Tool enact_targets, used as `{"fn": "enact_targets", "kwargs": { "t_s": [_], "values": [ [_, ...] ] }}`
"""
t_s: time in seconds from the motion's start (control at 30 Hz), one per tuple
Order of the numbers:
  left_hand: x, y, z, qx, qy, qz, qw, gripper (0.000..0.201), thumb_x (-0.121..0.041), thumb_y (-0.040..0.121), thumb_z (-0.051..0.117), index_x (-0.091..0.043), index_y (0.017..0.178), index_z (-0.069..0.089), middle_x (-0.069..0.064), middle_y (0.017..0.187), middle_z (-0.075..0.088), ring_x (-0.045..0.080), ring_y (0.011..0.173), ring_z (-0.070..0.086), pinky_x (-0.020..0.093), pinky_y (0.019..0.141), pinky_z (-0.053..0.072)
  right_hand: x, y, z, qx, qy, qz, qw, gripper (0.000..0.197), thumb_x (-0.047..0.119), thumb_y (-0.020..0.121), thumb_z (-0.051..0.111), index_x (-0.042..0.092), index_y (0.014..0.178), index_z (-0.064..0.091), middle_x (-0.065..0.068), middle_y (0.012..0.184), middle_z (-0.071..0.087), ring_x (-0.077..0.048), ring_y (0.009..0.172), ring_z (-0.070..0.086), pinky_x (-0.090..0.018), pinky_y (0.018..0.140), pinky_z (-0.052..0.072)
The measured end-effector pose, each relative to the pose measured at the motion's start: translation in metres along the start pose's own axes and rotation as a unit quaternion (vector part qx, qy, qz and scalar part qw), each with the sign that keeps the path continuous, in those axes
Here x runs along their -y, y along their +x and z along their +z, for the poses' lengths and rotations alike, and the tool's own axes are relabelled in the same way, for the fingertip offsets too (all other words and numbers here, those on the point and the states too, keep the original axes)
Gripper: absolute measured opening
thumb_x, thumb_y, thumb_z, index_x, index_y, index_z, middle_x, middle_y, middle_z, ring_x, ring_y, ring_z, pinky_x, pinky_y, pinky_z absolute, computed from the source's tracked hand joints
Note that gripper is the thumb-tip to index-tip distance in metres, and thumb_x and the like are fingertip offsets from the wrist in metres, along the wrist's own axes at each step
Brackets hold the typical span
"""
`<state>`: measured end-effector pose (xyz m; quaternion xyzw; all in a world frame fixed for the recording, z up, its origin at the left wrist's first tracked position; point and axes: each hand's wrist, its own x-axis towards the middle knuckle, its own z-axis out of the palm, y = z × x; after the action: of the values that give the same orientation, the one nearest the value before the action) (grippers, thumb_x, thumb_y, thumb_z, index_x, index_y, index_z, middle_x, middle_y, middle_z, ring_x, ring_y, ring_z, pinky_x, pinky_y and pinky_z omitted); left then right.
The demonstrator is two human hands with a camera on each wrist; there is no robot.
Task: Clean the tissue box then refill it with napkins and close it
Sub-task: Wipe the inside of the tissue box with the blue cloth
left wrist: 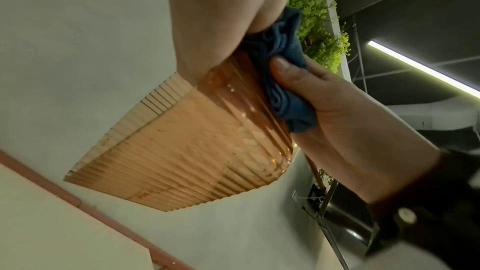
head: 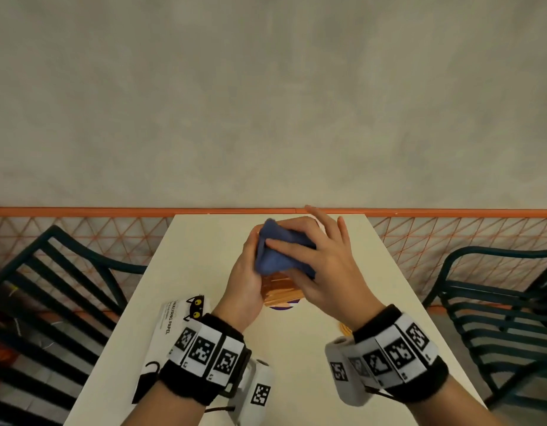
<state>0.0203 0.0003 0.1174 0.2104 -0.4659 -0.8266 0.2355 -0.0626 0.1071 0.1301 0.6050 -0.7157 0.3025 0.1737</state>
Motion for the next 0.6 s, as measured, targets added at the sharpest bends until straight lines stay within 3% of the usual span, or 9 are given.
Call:
{"fn": "enact_targets", "kwargs": {
  "t_s": [0.1,0.17,0.23,0.33,0.43,0.5,0.6],
  "values": [
    [0.001,-0.003,0.000,0.003,-0.002,-0.005,1.000,0.041,-0.038,0.099,0.030,-0.015,0.093,0.064,0.011,0.085,0.068,0.024,0.076,0.064,0.036,0.072,0.049,0.000,0.010,0.004,-0.036,0.094,0.063,0.993,0.040,0.025,0.082,0.053,0.028,0.122,0.059,0.004,0.127,0.052,-0.020,0.123,0.041,-0.048,0.100,0.040],
    [0.004,-0.005,-0.004,-0.005,0.000,0.000,1.000,0.038,-0.035,0.099,0.033,-0.014,0.099,0.065,0.012,0.092,0.070,0.026,0.082,0.066,0.040,0.077,0.051,0.004,0.006,0.009,-0.050,0.114,0.083,0.989,0.041,0.021,0.083,0.056,0.026,0.123,0.059,0.004,0.127,0.050,-0.018,0.119,0.042,-0.041,0.099,0.042],
    [0.005,-0.006,-0.010,-0.008,0.003,0.003,1.000,0.035,-0.024,0.100,0.032,-0.006,0.103,0.062,0.018,0.098,0.066,0.030,0.088,0.062,0.041,0.080,0.050,0.008,-0.008,0.017,-0.045,0.073,0.053,0.995,0.040,0.024,0.083,0.055,0.029,0.123,0.057,0.004,0.129,0.050,-0.021,0.127,0.040,-0.046,0.102,0.039],
    [0.007,-0.007,-0.014,0.016,0.013,0.001,1.000,0.036,-0.018,0.100,0.026,-0.008,0.095,0.060,0.012,0.090,0.064,0.021,0.081,0.062,0.031,0.073,0.050,0.010,-0.026,0.023,-0.002,0.005,0.009,1.000,0.040,0.029,0.084,0.051,0.038,0.123,0.052,0.008,0.132,0.047,-0.023,0.137,0.030,-0.059,0.104,0.032],
    [0.014,-0.013,-0.015,0.024,0.081,0.028,0.996,0.036,-0.017,0.102,0.028,-0.007,0.101,0.062,0.011,0.091,0.068,0.020,0.082,0.069,0.034,0.075,0.056,0.006,-0.016,0.011,-0.017,0.014,0.029,0.999,0.041,0.029,0.081,0.049,0.034,0.121,0.056,0.008,0.125,0.051,-0.023,0.133,0.034,-0.059,0.106,0.031],
    [0.020,-0.018,-0.015,0.029,0.138,0.068,0.988,0.039,-0.027,0.102,0.030,-0.015,0.110,0.066,0.012,0.099,0.072,0.025,0.093,0.070,0.043,0.085,0.055,0.002,-0.003,-0.002,-0.030,0.090,0.076,0.993,0.039,0.029,0.082,0.050,0.029,0.120,0.060,0.009,0.120,0.053,-0.018,0.123,0.041,-0.047,0.103,0.038],
    [0.025,-0.026,-0.013,0.048,0.182,0.103,0.977,0.036,-0.038,0.099,0.030,-0.046,0.101,0.065,0.006,0.111,0.070,0.023,0.104,0.066,0.041,0.090,0.053,-0.009,0.010,-0.012,-0.021,0.212,0.126,0.969,0.033,0.019,0.085,0.060,0.023,0.118,0.064,0.008,0.120,0.054,-0.010,0.112,0.051,-0.030,0.096,0.043]
  ]
}}
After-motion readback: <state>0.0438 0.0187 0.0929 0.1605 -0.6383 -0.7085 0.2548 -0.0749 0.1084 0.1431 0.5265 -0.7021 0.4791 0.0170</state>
